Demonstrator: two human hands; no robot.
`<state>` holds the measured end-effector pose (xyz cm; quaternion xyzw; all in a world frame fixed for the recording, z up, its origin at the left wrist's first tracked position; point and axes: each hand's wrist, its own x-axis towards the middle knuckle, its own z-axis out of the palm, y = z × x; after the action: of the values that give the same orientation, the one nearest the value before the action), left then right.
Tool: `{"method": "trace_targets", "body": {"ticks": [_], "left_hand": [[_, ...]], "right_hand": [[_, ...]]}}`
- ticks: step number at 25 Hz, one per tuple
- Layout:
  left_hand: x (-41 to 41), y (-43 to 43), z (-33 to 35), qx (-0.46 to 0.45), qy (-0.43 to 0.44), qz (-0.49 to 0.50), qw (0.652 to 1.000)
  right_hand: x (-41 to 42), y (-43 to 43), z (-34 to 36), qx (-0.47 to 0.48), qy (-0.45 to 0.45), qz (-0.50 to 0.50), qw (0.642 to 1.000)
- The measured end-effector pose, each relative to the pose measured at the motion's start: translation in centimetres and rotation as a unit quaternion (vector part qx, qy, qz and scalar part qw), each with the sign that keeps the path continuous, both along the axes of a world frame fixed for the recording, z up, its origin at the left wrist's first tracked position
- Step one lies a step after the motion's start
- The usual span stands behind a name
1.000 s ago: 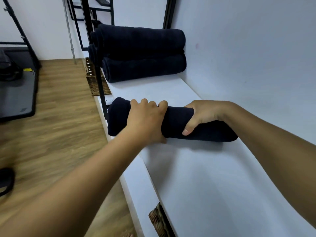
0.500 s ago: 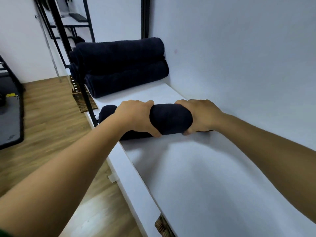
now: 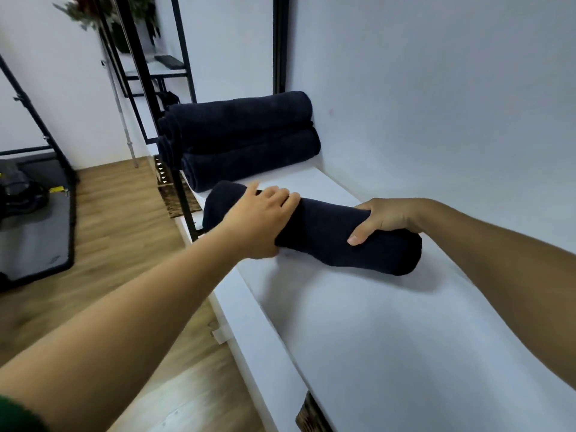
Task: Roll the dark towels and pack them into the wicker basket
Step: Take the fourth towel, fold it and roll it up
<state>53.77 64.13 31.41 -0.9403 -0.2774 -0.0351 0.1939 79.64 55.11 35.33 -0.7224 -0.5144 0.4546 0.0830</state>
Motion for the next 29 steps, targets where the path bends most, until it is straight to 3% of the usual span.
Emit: {"method": "trace_targets", "body": {"ticks": [6,10,12,14,17,18,20,25,27,29], "left_hand": [[4.0,-1.2,-2.3,0.026,-0.076,-0.069,0.994],[4.6,-0.8,-1.7,0.002,-0.049,-0.084,0.995],[5.4,-0.8,-0.6,-0.047,-0.027,-0.051,0.997],[6.4,-1.2,0.7,-0.095,-0.014,-0.008,0.995],[8.0,-2.6,1.7,-0.151,-0.006,0.030,0.988],[8.2,-2.8,1.6,-0.168,-0.010,0.022,0.985],[7.0,-2.5,1.6,-0.189,-0.035,0.003,0.981],[1.0,1.4,1.4,-0.164,-0.054,0.047,0.984],[1.0,1.9,1.1,-0.162,-0.058,0.061,0.983],[1.3,1.6,0.8,-0.147,-0.055,0.062,0.986]], "right_hand": [[1.0,-1.7,-1.4,-0.085,0.101,-0.033,0.991],[0.4,-2.2,0.1,-0.108,0.074,-0.015,0.991],[0.0,-2.3,1.9,-0.028,-0.022,0.034,0.999],[-0.8,-2.6,2.7,0.109,-0.151,0.054,0.981],[-2.9,-4.4,-0.7,0.186,-0.382,0.137,0.895],[-3.2,-4.8,-1.8,0.190,-0.420,0.146,0.875],[-2.5,-4.6,-1.6,0.172,-0.397,0.135,0.892],[1.3,-2.7,0.6,0.075,-0.179,0.051,0.980],[1.6,-1.9,0.1,0.072,-0.153,0.047,0.985],[1.6,-2.4,-0.4,0.134,-0.207,0.063,0.967]]}}
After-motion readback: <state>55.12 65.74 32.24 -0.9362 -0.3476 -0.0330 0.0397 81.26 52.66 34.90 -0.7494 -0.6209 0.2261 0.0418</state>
